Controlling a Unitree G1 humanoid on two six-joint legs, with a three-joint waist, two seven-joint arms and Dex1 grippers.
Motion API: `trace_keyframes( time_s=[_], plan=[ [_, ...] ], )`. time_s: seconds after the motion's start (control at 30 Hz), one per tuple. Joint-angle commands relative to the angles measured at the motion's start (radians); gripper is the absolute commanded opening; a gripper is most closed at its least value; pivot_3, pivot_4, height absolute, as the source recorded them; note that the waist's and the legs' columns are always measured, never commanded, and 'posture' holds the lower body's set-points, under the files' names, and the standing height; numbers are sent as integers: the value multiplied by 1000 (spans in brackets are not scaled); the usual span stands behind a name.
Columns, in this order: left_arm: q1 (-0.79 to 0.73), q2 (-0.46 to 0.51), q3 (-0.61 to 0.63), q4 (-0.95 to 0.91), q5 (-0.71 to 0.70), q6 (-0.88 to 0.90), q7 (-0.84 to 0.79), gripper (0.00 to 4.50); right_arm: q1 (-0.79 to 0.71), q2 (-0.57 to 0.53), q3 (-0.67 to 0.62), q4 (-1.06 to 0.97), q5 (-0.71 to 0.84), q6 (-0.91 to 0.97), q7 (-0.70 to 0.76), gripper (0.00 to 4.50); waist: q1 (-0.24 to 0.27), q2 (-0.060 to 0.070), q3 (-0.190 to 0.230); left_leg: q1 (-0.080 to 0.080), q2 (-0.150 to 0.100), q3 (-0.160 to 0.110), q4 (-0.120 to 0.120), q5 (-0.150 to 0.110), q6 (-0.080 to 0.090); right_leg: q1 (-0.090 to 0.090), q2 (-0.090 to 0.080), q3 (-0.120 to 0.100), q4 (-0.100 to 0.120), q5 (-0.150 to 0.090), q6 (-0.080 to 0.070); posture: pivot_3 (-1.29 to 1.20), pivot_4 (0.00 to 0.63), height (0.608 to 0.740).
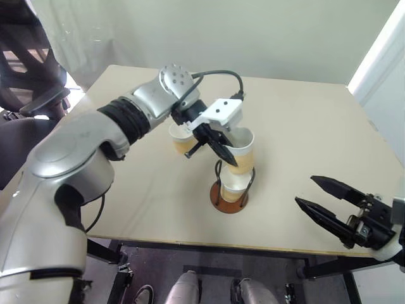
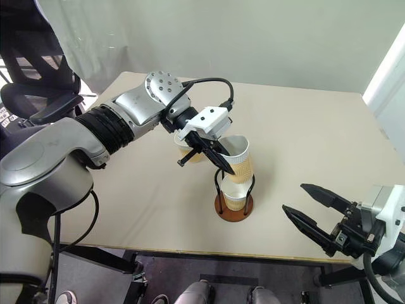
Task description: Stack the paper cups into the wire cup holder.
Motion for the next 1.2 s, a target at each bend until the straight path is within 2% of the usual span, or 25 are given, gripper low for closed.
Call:
trace_keyframes(
  time_s=[0.03, 0.17, 0.47, 0.7, 1.2],
  plan=[
    [-37, -19, 64, 34, -18, 3, -37, 29, -8, -10, -2, -8, -4, -20, -13, 2931, 1, 0, 0, 0, 0, 0, 0, 0, 0, 0, 0, 0, 0, 0, 0, 0, 150, 740],
    [-38, 25, 28, -44, -48, 28, -37, 29, -8, -9, 3, -5, -10, -19, -11, 2931, 1, 0, 0, 0, 0, 1, 0, 0, -1, 0, 0, 0, 0, 0, 1, 0, 150, 740],
    [-61, 74, -29, -88, -59, 34, -37, 29, -24, -17, 21, 8, -22, -17, -6, 2931, 1, 0, 0, 0, 0, 1, 0, -1, -3, 0, 0, 2, -1, -1, 2, 0, 150, 740],
    [-55, 73, -87, -128, -70, 23, -37, 29, -36, -19, 36, 7, -28, -15, -14, 2931, 1, 0, 0, 0, 0, 2, 0, -1, -2, 0, -1, 2, 0, -1, 2, 0, 150, 740],
    [-42, 15, -92, -62, -29, -9, -37, 29, -13, -13, 31, -10, -34, -18, -29, 2931, 1, 0, 0, 0, 0, 2, 1, -1, -2, 0, -1, 3, 0, -1, 2, 0, 150, 740]
  ],
)
